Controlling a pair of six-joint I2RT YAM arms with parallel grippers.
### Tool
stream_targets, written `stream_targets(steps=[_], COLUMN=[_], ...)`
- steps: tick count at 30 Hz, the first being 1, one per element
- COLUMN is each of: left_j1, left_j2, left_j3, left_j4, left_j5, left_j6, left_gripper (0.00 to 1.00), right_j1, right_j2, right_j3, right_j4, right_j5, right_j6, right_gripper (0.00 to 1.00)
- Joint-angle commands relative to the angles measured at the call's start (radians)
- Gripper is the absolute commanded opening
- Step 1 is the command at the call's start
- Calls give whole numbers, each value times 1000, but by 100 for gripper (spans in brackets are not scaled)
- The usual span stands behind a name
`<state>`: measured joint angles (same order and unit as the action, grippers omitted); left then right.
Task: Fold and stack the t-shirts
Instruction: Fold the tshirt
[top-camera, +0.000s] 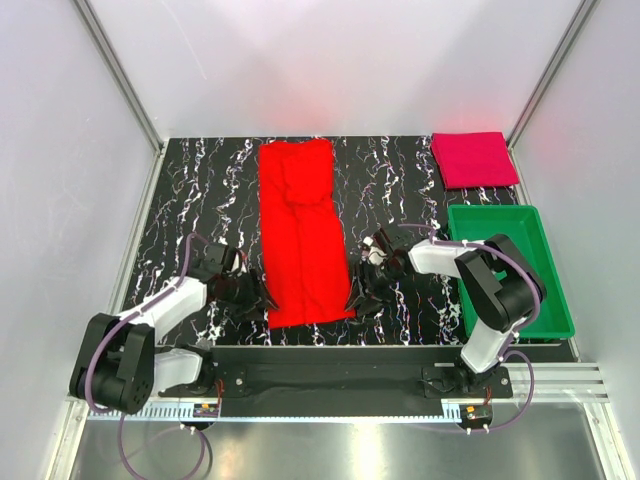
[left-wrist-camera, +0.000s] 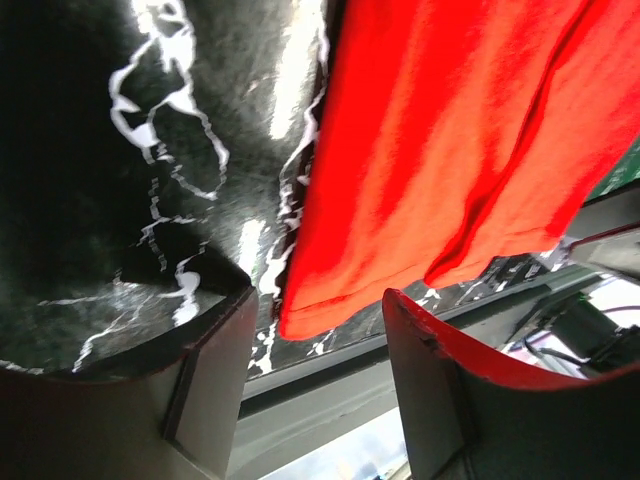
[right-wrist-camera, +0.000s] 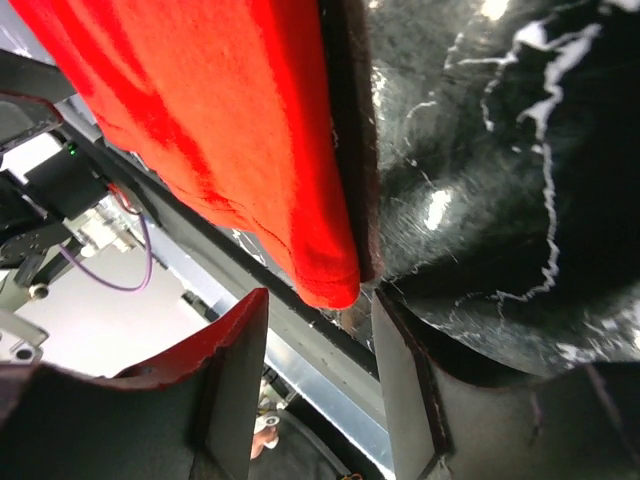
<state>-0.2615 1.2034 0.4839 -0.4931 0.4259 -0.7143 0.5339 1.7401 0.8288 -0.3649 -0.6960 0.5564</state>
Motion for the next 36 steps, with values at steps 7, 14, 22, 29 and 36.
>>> stream_targets(steps=[7, 14, 22, 29, 36], left_j1=[-31, -51, -104, -111, -113], left_j2=[25, 15, -62, -51, -2], left_j3=[-85, -117, -51, -71, -36], left_j4=[51, 16, -146, -137, -116], left_j5=[-27, -88, -220, -225, -231], left_j6=[-82, -166, -218, -246, -220], left_gripper=[50, 54, 58, 58, 50], right_j1=[-5, -3, -5, -5, -5], right_j2=[26, 33, 15, 16, 22], right_j3=[-42, -74, -76, -73, -60], right_j4=[90, 121, 121, 126, 132], right_j5=[-14, 0, 26, 23, 27], right_j6=[-13, -7, 0, -4, 4], right_gripper=[52, 49, 48, 47, 46])
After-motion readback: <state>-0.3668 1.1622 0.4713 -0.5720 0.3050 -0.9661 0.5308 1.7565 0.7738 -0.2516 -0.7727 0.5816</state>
